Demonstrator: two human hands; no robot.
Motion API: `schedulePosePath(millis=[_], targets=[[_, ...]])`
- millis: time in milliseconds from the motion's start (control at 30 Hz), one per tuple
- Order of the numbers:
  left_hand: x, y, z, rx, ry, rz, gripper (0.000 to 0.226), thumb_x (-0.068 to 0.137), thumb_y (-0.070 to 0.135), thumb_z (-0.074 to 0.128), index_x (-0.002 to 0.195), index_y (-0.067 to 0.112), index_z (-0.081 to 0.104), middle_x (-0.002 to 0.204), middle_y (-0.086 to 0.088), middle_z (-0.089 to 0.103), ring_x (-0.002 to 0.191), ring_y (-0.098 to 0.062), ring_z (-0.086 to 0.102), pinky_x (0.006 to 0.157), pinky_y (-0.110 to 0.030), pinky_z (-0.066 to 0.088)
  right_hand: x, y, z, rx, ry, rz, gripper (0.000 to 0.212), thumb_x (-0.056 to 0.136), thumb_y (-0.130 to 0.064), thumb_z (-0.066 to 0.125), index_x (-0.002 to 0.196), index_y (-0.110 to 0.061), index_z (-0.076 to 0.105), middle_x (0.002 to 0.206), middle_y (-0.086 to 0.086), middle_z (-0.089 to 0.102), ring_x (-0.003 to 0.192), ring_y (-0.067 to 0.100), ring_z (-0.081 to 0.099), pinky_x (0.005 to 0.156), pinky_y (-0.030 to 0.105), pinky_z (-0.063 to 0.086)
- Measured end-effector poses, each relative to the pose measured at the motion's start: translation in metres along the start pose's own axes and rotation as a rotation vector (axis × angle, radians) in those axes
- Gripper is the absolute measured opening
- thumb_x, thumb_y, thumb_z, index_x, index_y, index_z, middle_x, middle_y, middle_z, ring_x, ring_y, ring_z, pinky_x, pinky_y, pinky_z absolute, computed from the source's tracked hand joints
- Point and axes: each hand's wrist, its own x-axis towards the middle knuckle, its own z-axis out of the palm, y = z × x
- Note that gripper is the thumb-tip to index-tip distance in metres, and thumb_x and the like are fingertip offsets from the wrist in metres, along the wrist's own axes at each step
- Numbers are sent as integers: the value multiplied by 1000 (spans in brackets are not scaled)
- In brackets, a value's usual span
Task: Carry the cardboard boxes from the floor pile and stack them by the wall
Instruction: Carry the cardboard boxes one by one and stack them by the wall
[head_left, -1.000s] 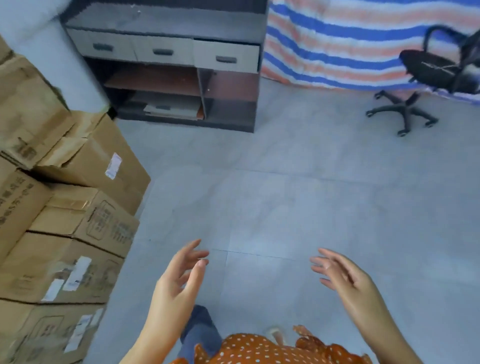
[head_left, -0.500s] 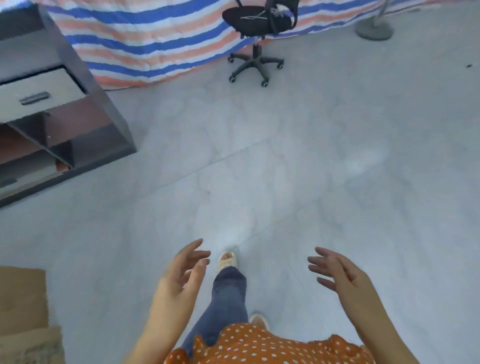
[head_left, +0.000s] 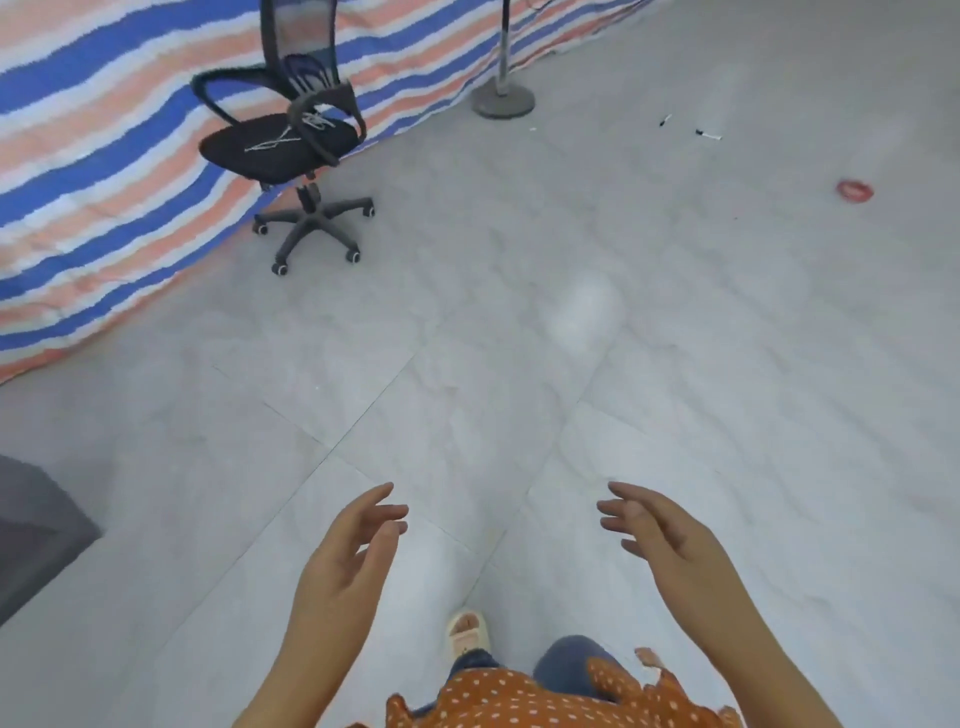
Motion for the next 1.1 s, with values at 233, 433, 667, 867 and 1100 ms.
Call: schedulePosePath(millis=[233,433,667,867,1100], targets=[[91,36,31,24,-175,70,34,93,11,54,111,40,60,105,12,69,99,-7,65,91,-33,48,51,-3,-24,115,179,91,22,99,-23,45,104,-30,64,89,-22,72,88,-2,68,72,14,52],[172,69,88,34,-243,98,35,93,8,54,111,37,61,106,12,69,99,-8,66,89,-32,47,133,-11,-57,156,230,123,23,99,-17,45,103,-26,66,87,-18,74,86,1,69,64,10,52],[285,136,205,-2,-236,129,33,93,9,53,110,36,62,104,12,70,97,-8,66,93,-38,48,271,-53,-159,145,301,70,24,100,-20,44,107,-27,66,95,-11,74,89,1,69,84,27,52],[360,193,308,-9,-356,145,32,93,12,55,110,38,60,102,18,69,100,-7,64,86,-21,48,364,-76,-233,141,300,106,25,100,-15,45,106,-24,67,93,-10,74,88,1,68,83,26,50],[475,231,383,52,-402,115,32,92,9,55,106,38,61,99,15,70,98,-10,65,79,-12,48,476,-80,-279,186,338,186,25,100,-14,45,106,-24,67,94,-14,74,90,1,69,84,27,50]])
